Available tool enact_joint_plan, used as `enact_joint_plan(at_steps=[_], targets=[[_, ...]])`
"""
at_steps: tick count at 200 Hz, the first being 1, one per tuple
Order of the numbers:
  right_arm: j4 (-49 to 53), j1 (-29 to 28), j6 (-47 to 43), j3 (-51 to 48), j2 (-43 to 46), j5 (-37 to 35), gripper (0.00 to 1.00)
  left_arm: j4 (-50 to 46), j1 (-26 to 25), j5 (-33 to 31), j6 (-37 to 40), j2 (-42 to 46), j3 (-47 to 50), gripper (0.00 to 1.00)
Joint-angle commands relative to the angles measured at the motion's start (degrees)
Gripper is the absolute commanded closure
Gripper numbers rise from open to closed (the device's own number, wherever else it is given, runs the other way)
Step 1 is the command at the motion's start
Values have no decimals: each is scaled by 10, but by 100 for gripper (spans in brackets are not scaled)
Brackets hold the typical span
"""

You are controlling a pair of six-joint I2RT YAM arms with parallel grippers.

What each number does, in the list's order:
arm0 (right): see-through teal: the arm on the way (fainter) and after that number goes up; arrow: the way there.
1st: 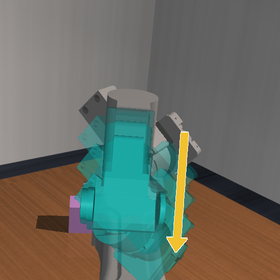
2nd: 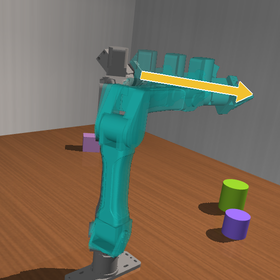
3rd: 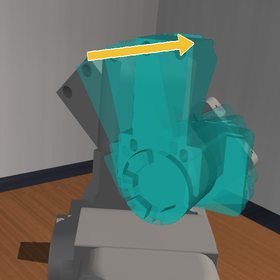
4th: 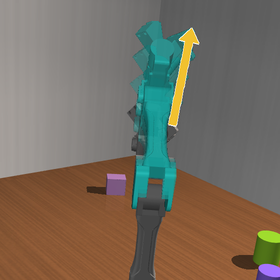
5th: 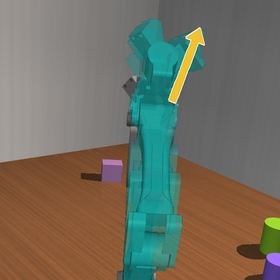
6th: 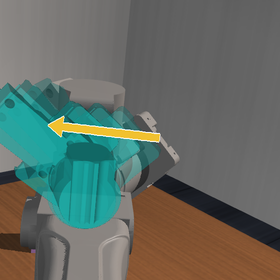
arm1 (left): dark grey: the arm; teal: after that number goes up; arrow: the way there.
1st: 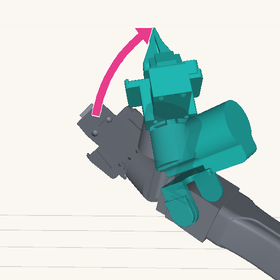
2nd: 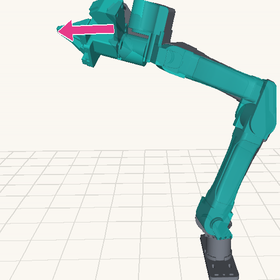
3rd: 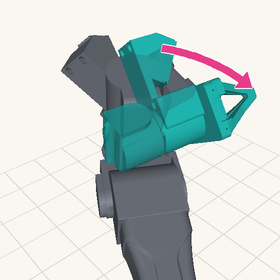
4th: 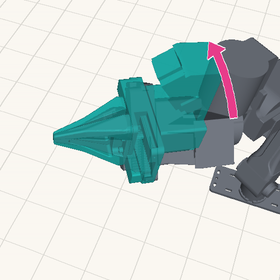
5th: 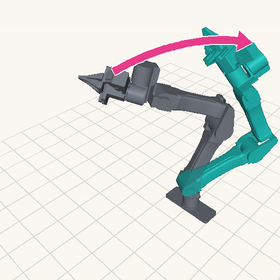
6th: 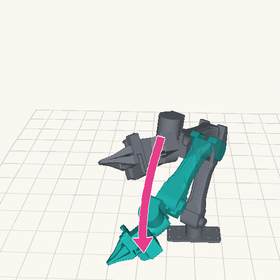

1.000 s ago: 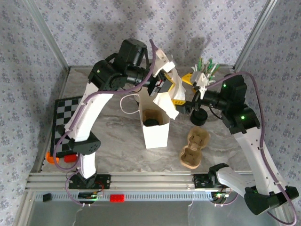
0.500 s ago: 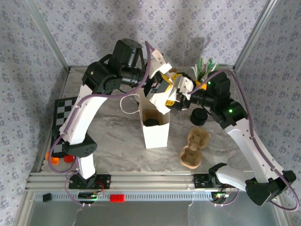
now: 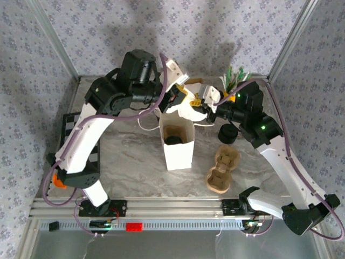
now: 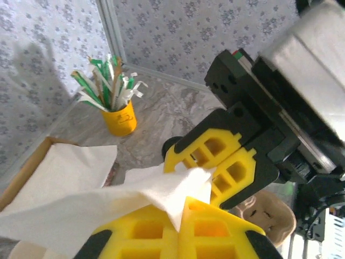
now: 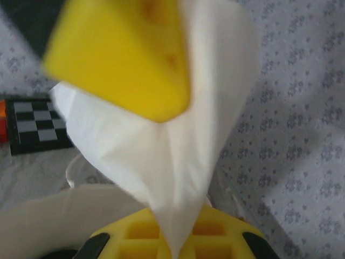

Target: Pack the takeout coffee

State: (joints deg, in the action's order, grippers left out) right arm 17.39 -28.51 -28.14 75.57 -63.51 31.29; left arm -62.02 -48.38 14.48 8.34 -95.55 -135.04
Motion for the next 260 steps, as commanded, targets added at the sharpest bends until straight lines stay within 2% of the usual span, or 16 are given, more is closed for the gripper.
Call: enact_joint_plan(at_steps=[1,16,36,51,66,88,98,114,130,151,178,191,219,236,246,260], targets=[[17,-7,164,45,11,-112,100,59,7,-85,-32,55,21,67],[61,-13,268,79,3,-172,100,86,7,-143,-68,99,79,44],[124,-32,372,117,-10,-259,100,116,9,-244,-150,174,193,35],[156,-53,425,136,-23,-295,100,118,11,-314,-230,224,276,32],[196,-78,475,168,-44,-328,100,128,14,-306,-282,269,352,28],[254,-126,522,228,-90,-370,100,109,16,-300,-347,290,407,25],[292,-148,550,251,-110,-421,100,105,17,-316,-383,298,434,25],[307,-166,576,253,-131,-450,100,133,29,-304,-423,319,490,26],[277,-170,596,231,-140,-413,100,174,36,-274,-448,338,545,29],[249,-184,616,218,-149,-404,100,195,42,-266,-477,346,583,32],[273,-193,633,209,-167,-452,100,213,46,-264,-500,345,612,35],[273,-195,635,194,-172,-445,100,219,47,-266,-506,345,625,38],[296,-218,625,182,-186,-470,100,227,55,-263,-515,343,648,40],[302,-224,623,170,-197,-459,100,227,58,-259,-518,337,652,42],[315,-226,626,170,-200,-470,95,244,59,-260,-518,337,655,42],[328,-227,623,171,-199,-473,76,245,63,-260,-519,337,656,42]])
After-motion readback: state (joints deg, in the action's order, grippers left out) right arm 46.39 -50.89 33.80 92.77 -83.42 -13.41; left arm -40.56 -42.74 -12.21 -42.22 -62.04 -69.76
